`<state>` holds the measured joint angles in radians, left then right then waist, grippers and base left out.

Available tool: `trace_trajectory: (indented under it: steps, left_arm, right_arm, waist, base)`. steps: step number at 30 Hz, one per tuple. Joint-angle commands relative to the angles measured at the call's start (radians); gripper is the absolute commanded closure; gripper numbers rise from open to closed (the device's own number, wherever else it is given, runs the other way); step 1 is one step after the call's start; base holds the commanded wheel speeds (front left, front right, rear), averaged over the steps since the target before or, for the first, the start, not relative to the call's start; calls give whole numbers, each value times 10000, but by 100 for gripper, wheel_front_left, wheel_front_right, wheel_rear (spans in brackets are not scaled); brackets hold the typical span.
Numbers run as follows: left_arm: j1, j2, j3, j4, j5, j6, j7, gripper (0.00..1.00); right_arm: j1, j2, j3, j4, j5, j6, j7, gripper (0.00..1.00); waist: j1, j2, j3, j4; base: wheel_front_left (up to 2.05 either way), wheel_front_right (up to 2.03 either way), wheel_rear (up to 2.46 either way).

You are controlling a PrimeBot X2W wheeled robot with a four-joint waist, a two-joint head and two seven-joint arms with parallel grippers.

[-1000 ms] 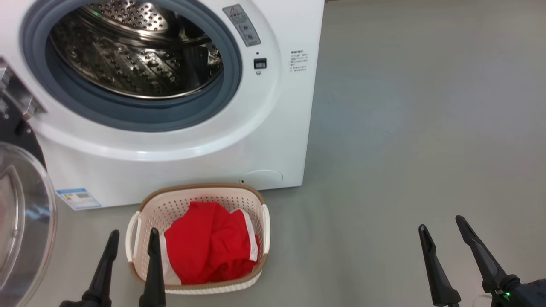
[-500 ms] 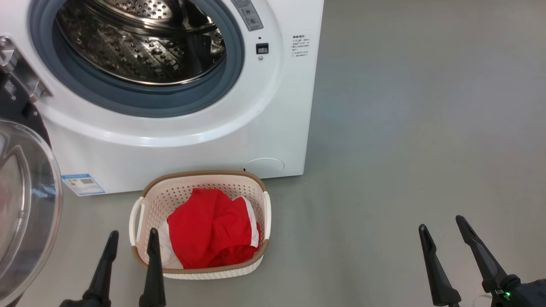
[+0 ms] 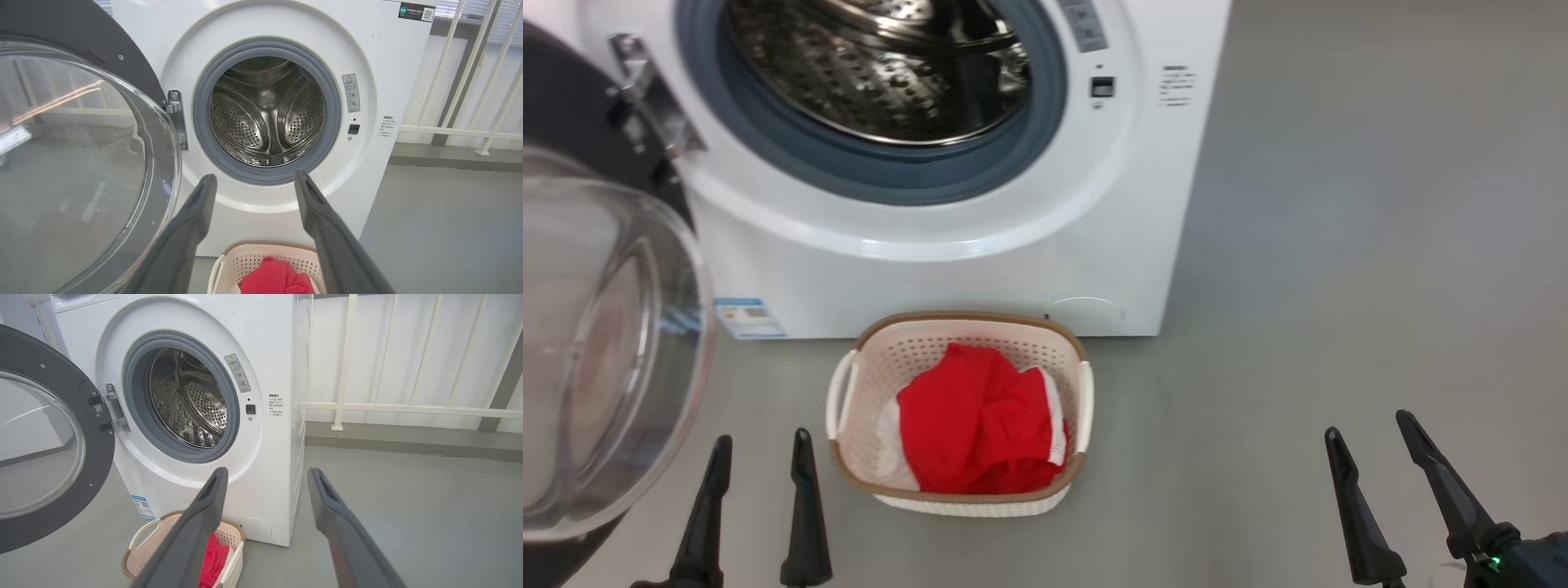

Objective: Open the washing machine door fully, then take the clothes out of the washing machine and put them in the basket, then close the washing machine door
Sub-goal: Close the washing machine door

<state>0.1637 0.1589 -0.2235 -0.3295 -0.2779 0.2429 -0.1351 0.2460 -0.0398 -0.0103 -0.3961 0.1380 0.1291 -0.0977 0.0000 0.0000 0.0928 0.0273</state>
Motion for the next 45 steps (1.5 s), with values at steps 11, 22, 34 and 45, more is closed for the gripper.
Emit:
trace_trajectory:
  steps: [11, 22, 34, 45]
  left_arm:
    - [-145, 52, 470, -436, 104, 249, -220, 0]
    - [10, 125, 542, -472, 240, 457, -255, 0]
    - [73, 249, 543, -724, 313, 481, -356, 100]
    - [-863, 482, 1014, -1714, 428, 270, -1040, 100]
  right_arm:
    - [-245, -104, 332, -397, -76, 16, 182, 0]
    - [-92, -104, 334, -455, -111, 16, 297, 0]
    - [-4, -104, 433, -462, -91, 16, 330, 0]
    - [-3, -104, 393, -509, -100, 16, 386, 0]
  waist:
    - [0, 0, -152, 2009]
    - [0, 0, -408, 2950]
    - [0, 0, -534, 3083]
    - [0, 0, -457, 3019]
  base:
    - [0, 0, 0]
    - [0, 0, 0]
    - [0, 0, 0]
    - [0, 0, 0]
